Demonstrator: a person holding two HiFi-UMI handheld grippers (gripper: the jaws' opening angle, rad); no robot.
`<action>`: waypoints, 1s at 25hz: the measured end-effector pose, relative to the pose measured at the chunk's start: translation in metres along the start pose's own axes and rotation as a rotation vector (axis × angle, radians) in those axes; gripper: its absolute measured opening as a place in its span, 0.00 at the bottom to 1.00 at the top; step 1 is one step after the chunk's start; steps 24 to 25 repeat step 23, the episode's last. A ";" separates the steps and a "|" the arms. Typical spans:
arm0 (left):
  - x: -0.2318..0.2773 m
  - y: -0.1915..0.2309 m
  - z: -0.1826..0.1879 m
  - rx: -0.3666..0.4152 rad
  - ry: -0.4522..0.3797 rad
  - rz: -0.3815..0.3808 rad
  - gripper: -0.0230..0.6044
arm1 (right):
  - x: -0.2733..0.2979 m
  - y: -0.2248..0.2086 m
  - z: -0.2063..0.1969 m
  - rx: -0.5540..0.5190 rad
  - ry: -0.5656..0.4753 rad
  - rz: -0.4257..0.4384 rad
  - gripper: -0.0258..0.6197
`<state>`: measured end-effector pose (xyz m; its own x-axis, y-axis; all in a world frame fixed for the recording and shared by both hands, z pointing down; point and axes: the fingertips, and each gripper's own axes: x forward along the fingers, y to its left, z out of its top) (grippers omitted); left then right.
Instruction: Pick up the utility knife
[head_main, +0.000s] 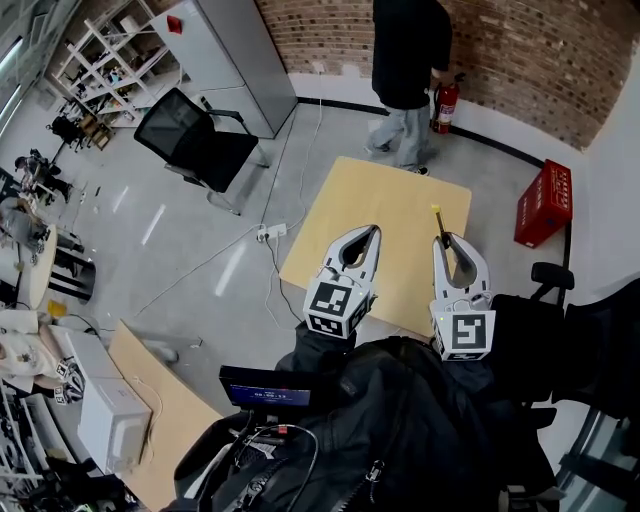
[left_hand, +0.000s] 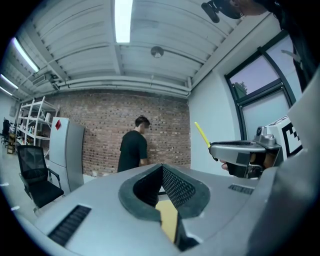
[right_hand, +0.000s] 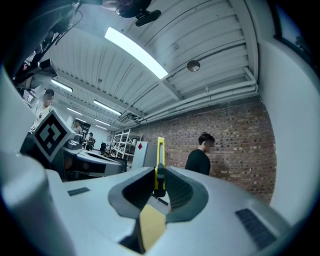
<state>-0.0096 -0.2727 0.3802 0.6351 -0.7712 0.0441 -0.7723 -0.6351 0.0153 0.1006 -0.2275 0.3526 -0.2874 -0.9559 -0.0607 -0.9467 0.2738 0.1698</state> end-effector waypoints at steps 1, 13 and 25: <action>0.000 0.001 0.000 -0.001 0.000 -0.001 0.04 | 0.000 0.001 0.000 0.000 0.002 -0.001 0.15; 0.003 0.002 -0.001 -0.006 0.001 -0.009 0.04 | 0.002 0.001 -0.003 -0.001 0.012 -0.004 0.15; 0.008 0.002 -0.004 -0.006 0.010 -0.020 0.04 | 0.005 -0.001 -0.007 0.005 0.018 -0.009 0.15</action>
